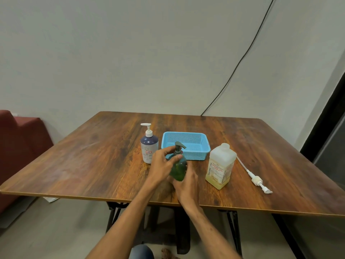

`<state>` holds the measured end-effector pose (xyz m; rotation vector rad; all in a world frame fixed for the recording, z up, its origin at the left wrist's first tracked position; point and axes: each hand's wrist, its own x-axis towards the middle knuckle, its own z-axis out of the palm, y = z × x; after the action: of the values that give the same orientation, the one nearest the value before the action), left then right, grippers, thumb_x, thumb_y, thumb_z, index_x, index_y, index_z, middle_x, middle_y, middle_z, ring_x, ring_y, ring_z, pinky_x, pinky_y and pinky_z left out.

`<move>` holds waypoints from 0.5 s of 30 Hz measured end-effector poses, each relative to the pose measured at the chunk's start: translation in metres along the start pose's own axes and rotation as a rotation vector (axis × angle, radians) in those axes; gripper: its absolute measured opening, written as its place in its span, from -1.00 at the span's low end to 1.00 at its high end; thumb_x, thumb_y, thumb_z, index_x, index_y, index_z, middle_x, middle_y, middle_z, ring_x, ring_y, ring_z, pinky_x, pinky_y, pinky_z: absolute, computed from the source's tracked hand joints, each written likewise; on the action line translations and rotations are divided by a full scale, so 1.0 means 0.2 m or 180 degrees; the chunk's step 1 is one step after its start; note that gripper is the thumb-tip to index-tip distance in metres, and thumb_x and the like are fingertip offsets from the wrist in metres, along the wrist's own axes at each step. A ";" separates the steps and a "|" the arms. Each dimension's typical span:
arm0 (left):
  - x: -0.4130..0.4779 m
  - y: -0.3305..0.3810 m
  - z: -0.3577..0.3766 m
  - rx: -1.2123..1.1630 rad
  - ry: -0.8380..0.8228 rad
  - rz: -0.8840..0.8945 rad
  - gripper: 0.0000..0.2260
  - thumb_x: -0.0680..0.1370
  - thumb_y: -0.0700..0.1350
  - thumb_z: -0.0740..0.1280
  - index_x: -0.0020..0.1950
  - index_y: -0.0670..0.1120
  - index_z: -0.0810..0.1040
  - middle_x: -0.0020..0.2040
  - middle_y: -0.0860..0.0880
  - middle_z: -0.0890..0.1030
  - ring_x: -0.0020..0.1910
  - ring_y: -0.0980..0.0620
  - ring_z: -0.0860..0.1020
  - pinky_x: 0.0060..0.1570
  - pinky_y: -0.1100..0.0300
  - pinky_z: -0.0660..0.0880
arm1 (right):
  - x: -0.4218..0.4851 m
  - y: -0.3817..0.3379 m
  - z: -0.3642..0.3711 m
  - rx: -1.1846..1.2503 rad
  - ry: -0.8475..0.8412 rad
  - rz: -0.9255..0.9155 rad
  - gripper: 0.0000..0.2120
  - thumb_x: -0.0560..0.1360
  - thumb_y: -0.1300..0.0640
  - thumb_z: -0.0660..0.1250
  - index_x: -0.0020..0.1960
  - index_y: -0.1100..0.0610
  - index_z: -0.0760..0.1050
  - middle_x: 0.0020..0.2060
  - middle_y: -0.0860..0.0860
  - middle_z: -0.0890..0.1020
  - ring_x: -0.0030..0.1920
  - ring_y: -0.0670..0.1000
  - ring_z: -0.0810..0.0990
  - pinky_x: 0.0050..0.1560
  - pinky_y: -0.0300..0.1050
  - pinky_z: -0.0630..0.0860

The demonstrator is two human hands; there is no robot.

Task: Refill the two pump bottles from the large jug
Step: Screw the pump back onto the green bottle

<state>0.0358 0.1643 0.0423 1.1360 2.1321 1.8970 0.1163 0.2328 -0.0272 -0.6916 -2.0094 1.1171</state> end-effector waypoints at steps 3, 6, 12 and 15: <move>0.01 -0.01 -0.02 0.0037 -0.0161 -0.0009 -0.72 0.51 -0.21 0.42 0.23 -0.15 0.60 0.17 0.02 0.65 0.21 0.13 0.57 0.19 0.08 0.57 | -0.01 0.01 0.01 0.0007 -0.0007 0.0007 -0.23 0.34 0.00 0.60 0.41 -0.20 0.24 0.23 -0.13 0.54 0.20 -0.12 0.53 0.11 -0.10 0.58; -0.02 -0.02 0.01 0.0104 0.0249 -0.0060 -0.64 0.46 -0.13 0.49 0.24 -0.12 0.59 0.17 0.03 0.63 0.20 0.11 0.58 0.14 0.18 0.58 | -0.01 0.00 0.00 -0.0001 -0.0029 0.0037 -0.24 0.36 -0.02 0.58 0.42 -0.19 0.24 0.26 -0.12 0.53 0.20 -0.15 0.51 0.14 -0.12 0.55; -0.05 0.01 0.04 -0.0055 0.0609 0.0010 -0.71 0.44 -0.15 0.52 0.14 -0.10 0.64 0.08 0.02 0.67 0.08 0.13 0.62 -0.02 0.35 0.58 | -0.01 -0.01 0.01 0.0006 0.0003 0.0001 -0.24 0.36 -0.02 0.59 0.43 -0.17 0.25 0.27 -0.12 0.53 0.25 -0.10 0.53 0.19 -0.02 0.59; -0.05 0.01 0.03 -0.0103 0.0445 0.0091 -0.71 0.46 -0.17 0.49 0.17 -0.07 0.63 0.09 0.04 0.66 0.11 0.12 0.62 0.03 0.28 0.58 | 0.00 -0.01 0.00 -0.0005 -0.0003 -0.0008 -0.24 0.35 -0.03 0.59 0.43 -0.16 0.26 0.27 -0.13 0.53 0.24 -0.11 0.52 0.19 -0.05 0.58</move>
<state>0.0463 0.1646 0.0384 1.0629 2.1560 2.0733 0.1162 0.2311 -0.0258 -0.6893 -2.0117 1.1145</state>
